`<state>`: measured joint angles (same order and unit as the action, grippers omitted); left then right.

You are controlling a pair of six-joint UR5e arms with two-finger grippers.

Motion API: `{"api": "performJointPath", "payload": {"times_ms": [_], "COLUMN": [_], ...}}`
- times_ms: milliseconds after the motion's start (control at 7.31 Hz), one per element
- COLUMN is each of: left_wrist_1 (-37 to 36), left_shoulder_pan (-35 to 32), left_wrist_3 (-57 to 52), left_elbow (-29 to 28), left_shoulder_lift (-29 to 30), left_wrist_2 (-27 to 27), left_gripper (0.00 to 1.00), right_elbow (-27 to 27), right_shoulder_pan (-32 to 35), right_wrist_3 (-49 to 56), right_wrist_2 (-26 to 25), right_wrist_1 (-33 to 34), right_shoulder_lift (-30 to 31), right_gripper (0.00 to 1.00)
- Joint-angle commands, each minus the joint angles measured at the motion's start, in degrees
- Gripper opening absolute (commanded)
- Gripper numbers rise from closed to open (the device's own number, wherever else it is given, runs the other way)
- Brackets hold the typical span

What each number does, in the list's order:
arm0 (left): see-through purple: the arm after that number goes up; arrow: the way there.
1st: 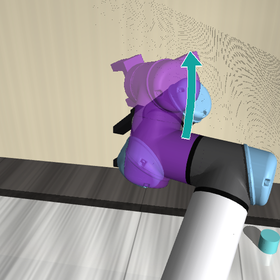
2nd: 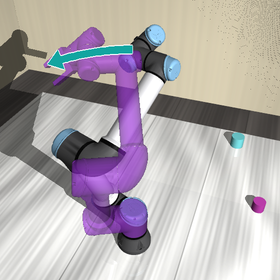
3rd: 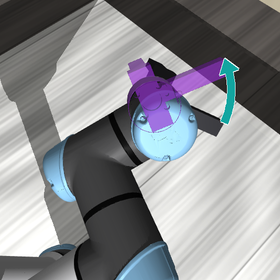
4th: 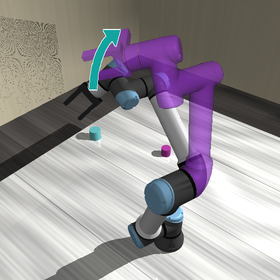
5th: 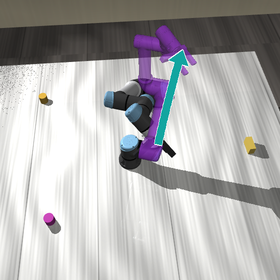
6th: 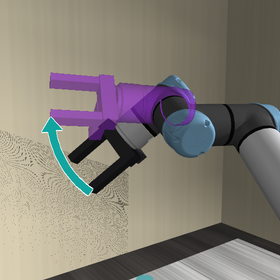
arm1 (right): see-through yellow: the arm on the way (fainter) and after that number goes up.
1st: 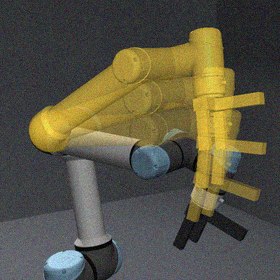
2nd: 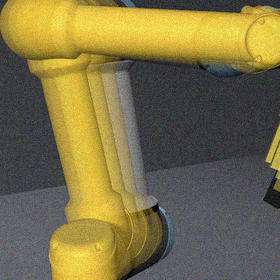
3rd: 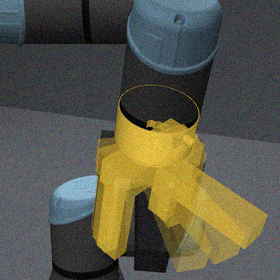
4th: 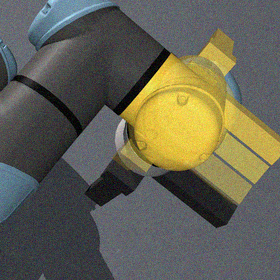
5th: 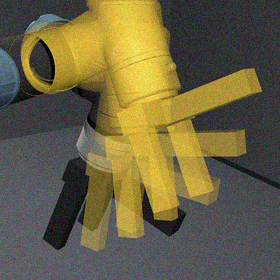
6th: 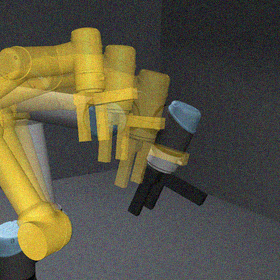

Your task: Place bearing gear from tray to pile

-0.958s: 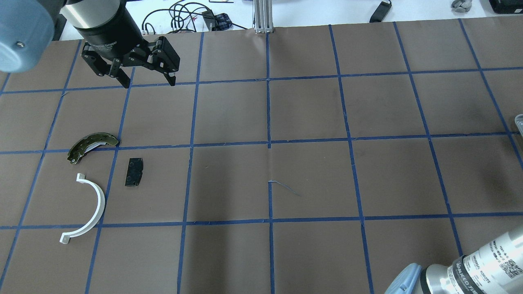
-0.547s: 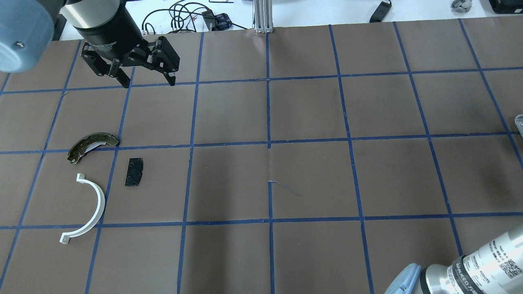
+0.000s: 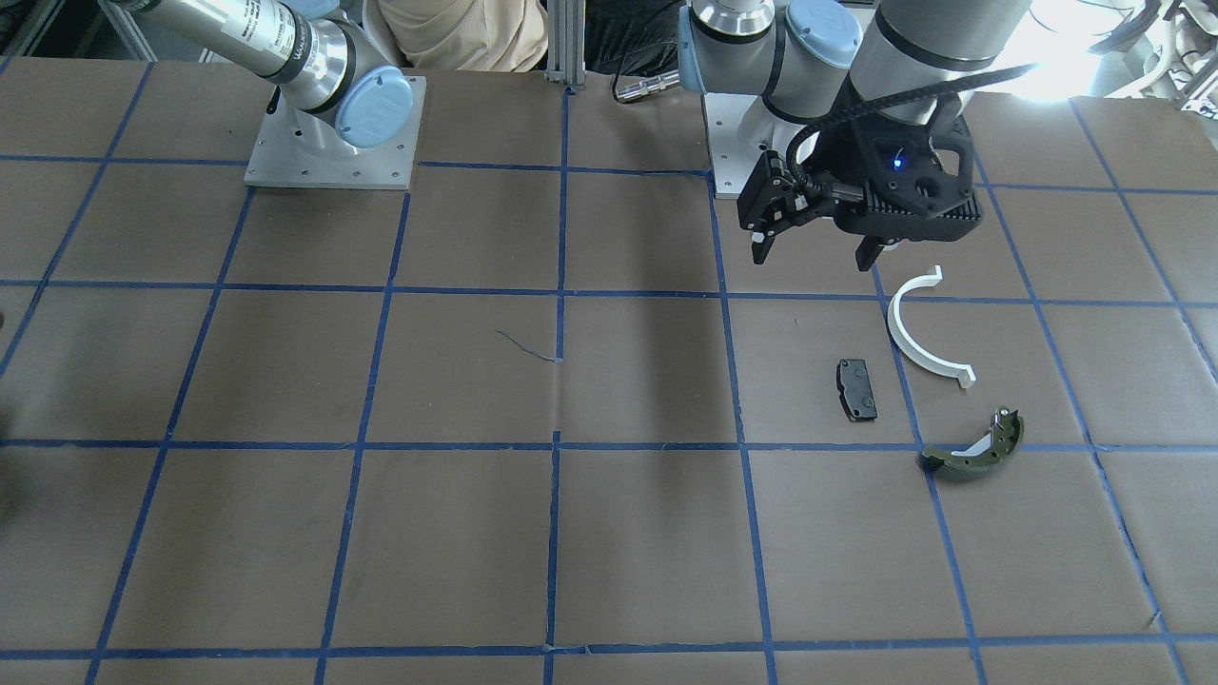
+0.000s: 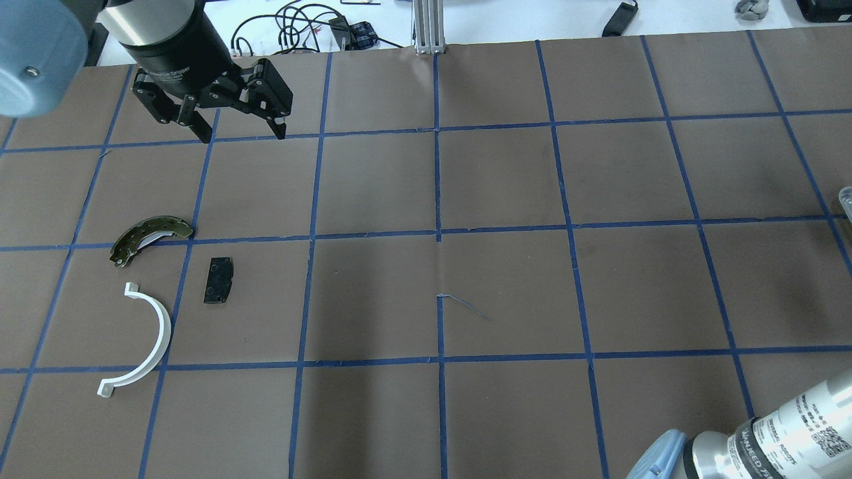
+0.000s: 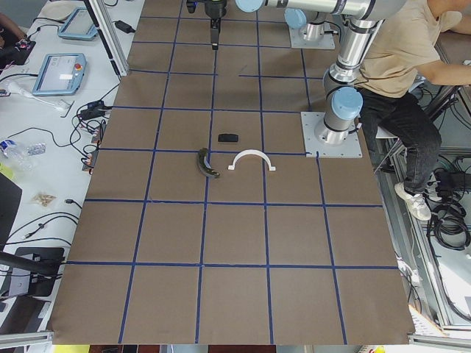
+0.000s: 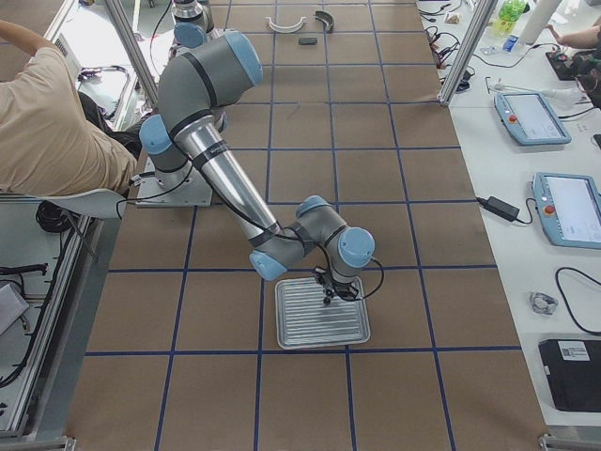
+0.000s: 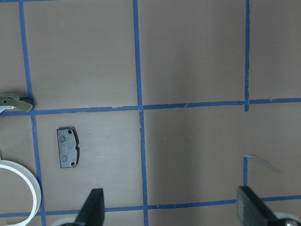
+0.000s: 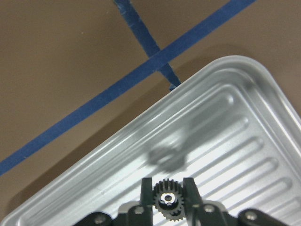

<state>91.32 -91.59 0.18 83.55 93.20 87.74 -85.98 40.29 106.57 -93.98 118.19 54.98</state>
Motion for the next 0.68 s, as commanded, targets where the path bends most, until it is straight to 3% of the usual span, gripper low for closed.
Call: {"api": "performJointPath", "payload": {"times_ms": [0,274,547], "left_wrist_1": [0.0,0.0,0.0], "left_shoulder_pan": [0.01,0.01,0.09], "left_wrist_3": [0.0,0.0,0.0], "left_elbow": [0.03,-0.05,0.03], "left_shoulder_lift": [-0.03,-0.03,-0.03], "left_wrist_2": [-0.11,-0.02,-0.11], "left_gripper": [1.0,1.0,1.0], "right_elbow": [-0.07,-0.33,-0.33], "right_shoulder_pan": [2.06,10.82,21.18], "right_wrist_3": [-4.32,-17.89,-36.78], "right_wrist_2": [0.54,-0.42,-0.42], "right_wrist_1": [-0.59,-2.33,-8.21], "right_shoulder_lift": [3.71,7.5,10.4], "right_gripper": [0.0,0.0,0.0]}}
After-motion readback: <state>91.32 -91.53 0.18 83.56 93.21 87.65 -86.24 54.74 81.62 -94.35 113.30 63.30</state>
